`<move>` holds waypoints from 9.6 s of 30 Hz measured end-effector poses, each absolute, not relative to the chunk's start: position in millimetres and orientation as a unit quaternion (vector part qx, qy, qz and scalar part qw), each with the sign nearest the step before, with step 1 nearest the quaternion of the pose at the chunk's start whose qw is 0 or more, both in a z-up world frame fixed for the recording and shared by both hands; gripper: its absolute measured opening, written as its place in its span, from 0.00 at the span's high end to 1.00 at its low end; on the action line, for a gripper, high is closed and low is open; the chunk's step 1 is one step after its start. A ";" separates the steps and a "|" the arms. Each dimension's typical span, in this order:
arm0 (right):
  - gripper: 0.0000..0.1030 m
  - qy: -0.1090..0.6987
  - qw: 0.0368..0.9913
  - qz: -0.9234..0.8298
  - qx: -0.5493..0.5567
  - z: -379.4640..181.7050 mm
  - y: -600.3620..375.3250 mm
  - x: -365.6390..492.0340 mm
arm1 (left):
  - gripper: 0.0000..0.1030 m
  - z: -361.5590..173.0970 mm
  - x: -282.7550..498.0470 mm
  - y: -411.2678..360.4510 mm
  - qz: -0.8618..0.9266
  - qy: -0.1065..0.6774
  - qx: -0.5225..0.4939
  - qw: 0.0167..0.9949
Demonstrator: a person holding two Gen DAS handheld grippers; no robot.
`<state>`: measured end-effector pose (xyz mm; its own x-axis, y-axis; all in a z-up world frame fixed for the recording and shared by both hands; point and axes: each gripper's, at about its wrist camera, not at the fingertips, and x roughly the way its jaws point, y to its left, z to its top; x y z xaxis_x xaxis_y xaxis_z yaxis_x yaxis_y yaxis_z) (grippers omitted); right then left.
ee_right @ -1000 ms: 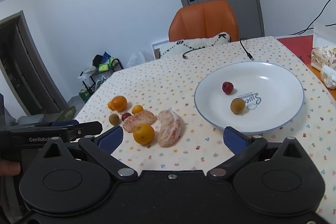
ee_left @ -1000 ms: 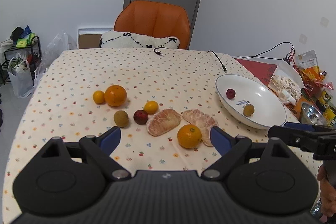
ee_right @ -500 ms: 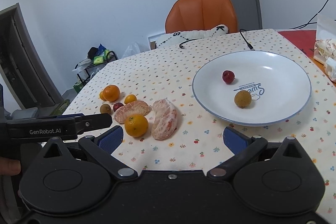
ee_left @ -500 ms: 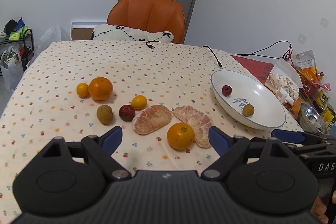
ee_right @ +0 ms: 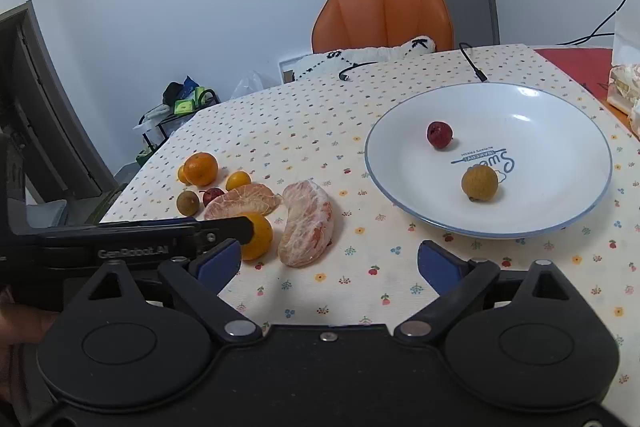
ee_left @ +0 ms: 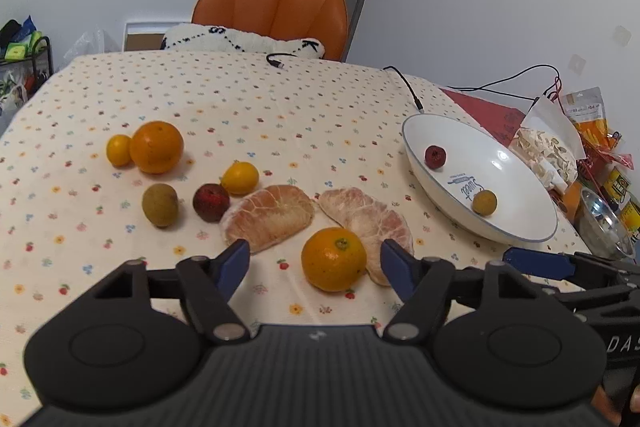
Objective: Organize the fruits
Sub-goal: 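Move both tools back toward the remaining fruits on the tablecloth, then grasp the orange with the left tool while the right tool grasps a pomelo segment, then carry the orange in the left tool while the right tool carries the pomelo segment to the plate, then open the left tool over the plate while the right tool releases the pomelo segment, then move both tools back toward the remaining fruits on the tablecloth, then grasp the large pomelo segment with the right tool while the left tool reaches the brown kiwi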
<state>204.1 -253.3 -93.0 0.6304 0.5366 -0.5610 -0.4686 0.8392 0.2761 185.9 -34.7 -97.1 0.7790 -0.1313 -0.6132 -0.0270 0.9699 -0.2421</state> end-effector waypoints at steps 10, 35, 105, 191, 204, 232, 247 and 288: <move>0.17 0.335 0.901 0.271 0.050 -99.9 -249.7 212.8 | 0.49 -107.8 195.5 -40.0 -0.042 0.330 -0.125 0.935; 0.25 0.335 0.899 0.281 0.009 -103.7 -208.9 225.1 | 0.65 -95.8 174.4 -4.0 -0.010 0.310 -0.133 0.941; 0.64 0.243 0.955 0.169 0.022 -57.7 -293.4 236.4 | 0.65 -51.8 216.5 -76.5 -0.084 0.261 -0.111 0.955; 0.00 0.219 0.954 0.188 0.077 -36.6 -315.4 233.9 | 0.08 -23.0 201.5 -39.6 0.018 0.249 -0.093 0.964; 0.00 0.221 0.947 0.224 0.069 -30.5 -290.0 225.8 | 0.08 -27.4 175.6 5.4 0.061 0.255 -0.104 0.959; 0.00 0.254 0.915 0.312 0.043 -50.6 -218.6 219.3 | 0.14 -52.3 144.2 52.7 0.094 0.269 -0.133 0.949; 0.00 0.287 0.902 0.322 0.008 -77.3 -182.2 224.0 | 0.33 -85.1 159.8 55.7 0.079 0.292 -0.155 0.940; 0.34 0.310 0.877 0.359 -0.077 -112.2 -120.2 253.9 | 0.64 -101.2 180.7 63.9 0.058 0.302 -0.180 0.934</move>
